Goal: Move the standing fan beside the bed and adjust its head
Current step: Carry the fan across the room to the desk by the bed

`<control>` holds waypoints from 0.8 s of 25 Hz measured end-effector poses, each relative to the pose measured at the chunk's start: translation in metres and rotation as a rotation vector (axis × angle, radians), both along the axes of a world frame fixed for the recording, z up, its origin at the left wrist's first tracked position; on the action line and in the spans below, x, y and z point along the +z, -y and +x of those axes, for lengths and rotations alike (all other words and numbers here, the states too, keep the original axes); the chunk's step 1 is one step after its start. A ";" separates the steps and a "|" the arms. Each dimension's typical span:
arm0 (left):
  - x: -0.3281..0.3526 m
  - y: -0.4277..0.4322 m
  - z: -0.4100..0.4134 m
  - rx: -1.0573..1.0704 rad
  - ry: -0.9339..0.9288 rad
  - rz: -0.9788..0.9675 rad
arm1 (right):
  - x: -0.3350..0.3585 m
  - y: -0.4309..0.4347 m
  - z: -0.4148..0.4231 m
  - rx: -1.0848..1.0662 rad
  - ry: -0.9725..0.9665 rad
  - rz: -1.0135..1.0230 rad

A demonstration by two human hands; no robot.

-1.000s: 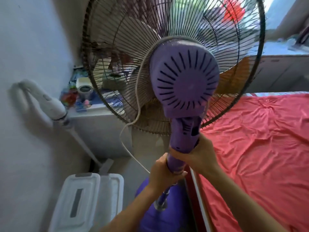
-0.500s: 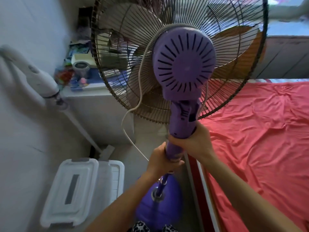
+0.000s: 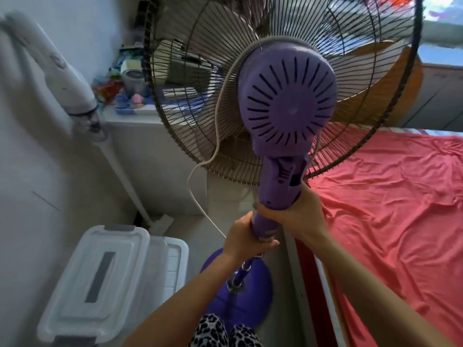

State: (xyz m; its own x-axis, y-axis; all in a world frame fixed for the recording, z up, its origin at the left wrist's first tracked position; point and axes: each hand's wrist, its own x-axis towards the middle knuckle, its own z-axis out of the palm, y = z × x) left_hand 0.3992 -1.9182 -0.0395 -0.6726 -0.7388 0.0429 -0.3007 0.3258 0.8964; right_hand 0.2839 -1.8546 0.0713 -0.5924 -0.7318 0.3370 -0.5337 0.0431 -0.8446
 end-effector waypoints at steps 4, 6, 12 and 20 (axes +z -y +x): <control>-0.012 0.003 -0.003 0.036 -0.039 -0.032 | -0.007 0.008 -0.010 0.059 -0.036 0.041; -0.014 0.003 -0.003 0.044 -0.055 -0.039 | -0.012 0.008 -0.014 0.054 -0.054 0.050; -0.007 0.002 -0.011 0.060 -0.023 0.034 | -0.008 0.011 -0.023 0.038 -0.083 0.109; 0.005 -0.007 -0.010 0.043 -0.026 0.215 | -0.005 0.002 -0.024 0.018 -0.104 0.139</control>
State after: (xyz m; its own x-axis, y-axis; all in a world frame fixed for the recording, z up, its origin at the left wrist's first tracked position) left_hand 0.3896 -1.9114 -0.0344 -0.6408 -0.7609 -0.1018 -0.2856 0.1132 0.9516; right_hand 0.2600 -1.8564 0.0663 -0.5456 -0.7859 0.2909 -0.6198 0.1448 -0.7713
